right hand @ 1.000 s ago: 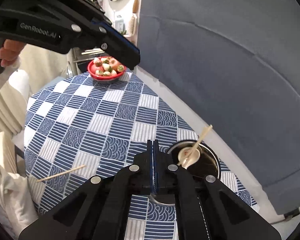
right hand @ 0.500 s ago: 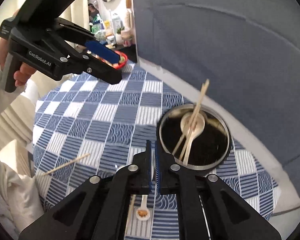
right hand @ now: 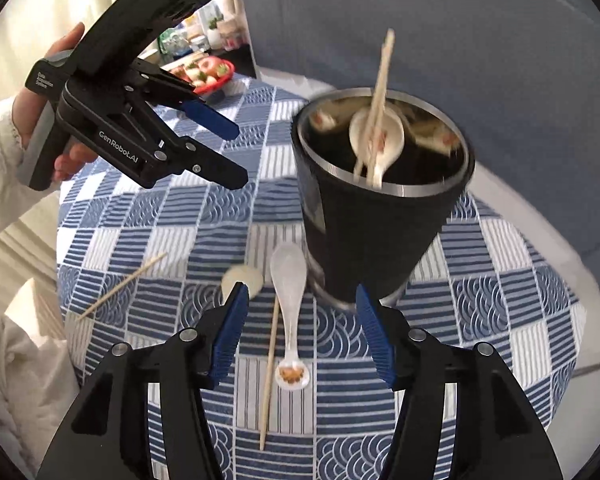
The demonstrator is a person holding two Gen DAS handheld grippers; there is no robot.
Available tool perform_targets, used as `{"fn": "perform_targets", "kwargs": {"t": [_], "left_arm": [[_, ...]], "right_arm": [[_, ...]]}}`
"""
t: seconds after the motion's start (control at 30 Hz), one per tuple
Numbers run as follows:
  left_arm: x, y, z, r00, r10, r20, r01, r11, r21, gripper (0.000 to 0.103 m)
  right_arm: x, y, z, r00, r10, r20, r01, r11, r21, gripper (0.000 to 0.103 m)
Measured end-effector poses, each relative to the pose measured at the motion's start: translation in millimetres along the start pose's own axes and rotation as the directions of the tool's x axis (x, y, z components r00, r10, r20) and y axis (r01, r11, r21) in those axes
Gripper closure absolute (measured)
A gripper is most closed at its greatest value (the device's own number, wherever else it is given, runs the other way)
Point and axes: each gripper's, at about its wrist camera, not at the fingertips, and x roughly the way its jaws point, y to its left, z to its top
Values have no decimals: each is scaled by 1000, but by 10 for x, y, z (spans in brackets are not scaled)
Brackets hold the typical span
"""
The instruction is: Organize utensils
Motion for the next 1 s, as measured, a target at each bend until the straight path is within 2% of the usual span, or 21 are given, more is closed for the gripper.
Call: {"fn": "perform_targets", "kwargs": {"t": [0.2,0.5,0.87,0.93,1.0], "left_arm": [[346,-26,-74,997,-20,-71,22,999,24,30],[719,-41,-99,991,-40,-128,43,999,21,30],[876,-103,-54,988,-74,-137,75,997,4,30],[888,-130,-44,986,-95,-139,95,995,-5,34],[907,-144,-39,984,-107,-142,107,994,-7,46]], "right_arm": [[219,-34,-176,998,5,-62,-3,999,44,50],[534,-68,-401,990,17,-137,-5,996,86,50],[743,-95,-542,987,-16,-162,31,996,85,50],[774,-96,-543,986,-26,-167,40,996,82,50],[788,-87,-535,986,-43,-164,56,996,71,53]]}}
